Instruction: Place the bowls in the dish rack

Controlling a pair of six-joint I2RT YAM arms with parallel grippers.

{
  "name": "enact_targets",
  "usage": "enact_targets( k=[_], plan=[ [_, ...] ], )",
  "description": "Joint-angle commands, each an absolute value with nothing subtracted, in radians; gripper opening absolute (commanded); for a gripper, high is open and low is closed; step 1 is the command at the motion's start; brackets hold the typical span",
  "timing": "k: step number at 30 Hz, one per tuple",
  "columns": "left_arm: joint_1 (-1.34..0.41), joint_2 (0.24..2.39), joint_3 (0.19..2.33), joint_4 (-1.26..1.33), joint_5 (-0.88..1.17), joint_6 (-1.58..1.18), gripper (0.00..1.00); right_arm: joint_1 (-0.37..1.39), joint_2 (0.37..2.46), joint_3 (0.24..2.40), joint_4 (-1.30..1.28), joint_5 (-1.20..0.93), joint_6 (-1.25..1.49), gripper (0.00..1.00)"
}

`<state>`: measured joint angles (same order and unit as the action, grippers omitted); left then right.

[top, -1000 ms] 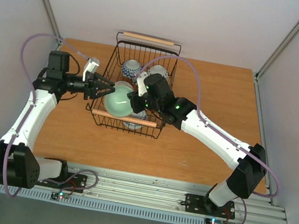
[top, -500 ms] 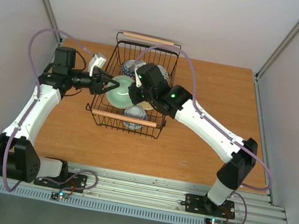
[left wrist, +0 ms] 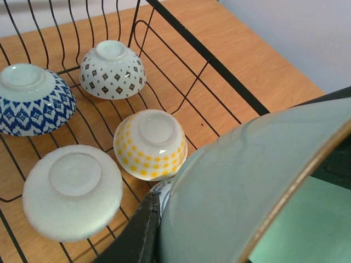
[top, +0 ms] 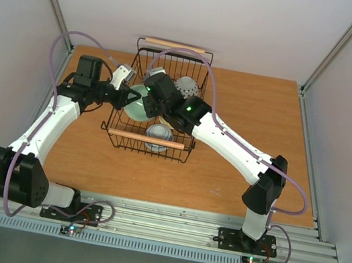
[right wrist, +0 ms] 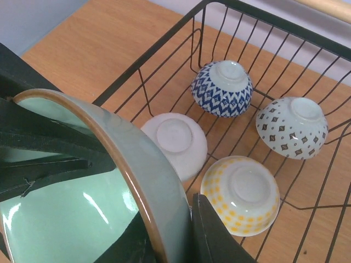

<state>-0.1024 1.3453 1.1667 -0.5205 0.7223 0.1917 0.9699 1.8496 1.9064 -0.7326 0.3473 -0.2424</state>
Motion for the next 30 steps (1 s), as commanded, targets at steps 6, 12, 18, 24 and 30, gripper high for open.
enact_targets(
  k=[6,12,18,24,30],
  plan=[
    [-0.083,1.393,1.185,-0.625,0.859,0.268,0.01,0.996,1.73,1.928,-0.585,0.2,-0.337,0.08],
    [-0.079,1.389,1.196,-0.652,0.941,0.321,0.0,0.993,1.597,1.768,-0.489,0.132,-0.345,0.55],
    [-0.037,1.399,1.193,-0.662,1.144,0.341,0.01,0.956,1.451,1.603,-0.431,0.02,-0.29,0.86],
    [0.033,1.415,1.182,-0.633,1.31,0.307,0.0,0.877,1.402,1.461,-0.378,-0.197,-0.135,0.95],
    [0.045,1.398,1.155,-0.594,1.357,0.281,0.0,0.813,1.441,1.348,-0.223,-0.401,0.026,0.99]
  ],
)
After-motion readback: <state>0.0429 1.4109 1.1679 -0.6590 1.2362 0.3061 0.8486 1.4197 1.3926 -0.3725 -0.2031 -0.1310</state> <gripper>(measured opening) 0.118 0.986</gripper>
